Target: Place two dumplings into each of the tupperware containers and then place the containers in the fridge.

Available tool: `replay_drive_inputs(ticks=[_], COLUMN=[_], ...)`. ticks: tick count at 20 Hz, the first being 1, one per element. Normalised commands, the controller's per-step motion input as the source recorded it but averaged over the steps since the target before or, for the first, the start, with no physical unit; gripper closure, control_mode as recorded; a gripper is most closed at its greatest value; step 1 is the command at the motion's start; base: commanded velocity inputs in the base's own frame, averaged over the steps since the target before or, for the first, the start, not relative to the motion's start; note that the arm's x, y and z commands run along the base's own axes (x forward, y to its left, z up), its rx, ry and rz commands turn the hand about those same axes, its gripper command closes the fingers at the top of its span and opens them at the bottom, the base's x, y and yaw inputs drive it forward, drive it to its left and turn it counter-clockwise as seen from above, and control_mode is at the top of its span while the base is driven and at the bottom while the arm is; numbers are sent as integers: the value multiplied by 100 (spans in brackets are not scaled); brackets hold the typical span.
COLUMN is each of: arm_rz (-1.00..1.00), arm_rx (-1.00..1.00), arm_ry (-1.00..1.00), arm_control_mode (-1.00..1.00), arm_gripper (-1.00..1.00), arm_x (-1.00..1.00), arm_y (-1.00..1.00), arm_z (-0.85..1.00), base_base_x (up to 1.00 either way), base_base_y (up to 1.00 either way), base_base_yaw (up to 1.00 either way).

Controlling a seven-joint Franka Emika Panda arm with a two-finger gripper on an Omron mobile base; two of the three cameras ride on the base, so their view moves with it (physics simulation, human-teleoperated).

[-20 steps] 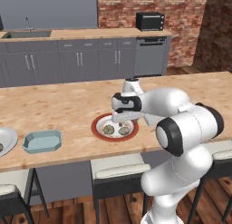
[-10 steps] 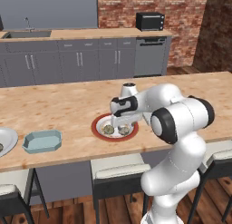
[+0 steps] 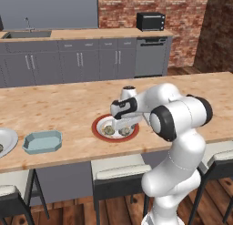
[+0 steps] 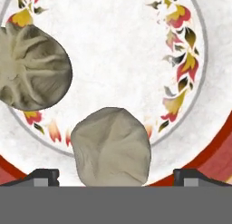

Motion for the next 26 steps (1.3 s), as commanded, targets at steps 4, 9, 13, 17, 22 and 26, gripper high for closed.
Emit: replay_drive_inputs(ticks=[4,9,13,17,22,26], arm_rz=[7,7,4,0,0,-6], arm_rx=[0,0,0,0,0,0], arm_ry=[0,0,0,0,0,-2], arm_control_mode=[-100,-100,-100,-100,-100,-100], arm_gripper=[-100,-100,100,100,100,100], arm_x=[1,9,1,0,1,-6], arm_y=[0,0,0,0,-6,-21], arm_z=[-22,-26,-8,0,21,88], base_base_x=[0,0,0,0,0,0], base_base_y=[0,0,0,0,0,0], base_base_yaw=[0,0,0,0,0,0])
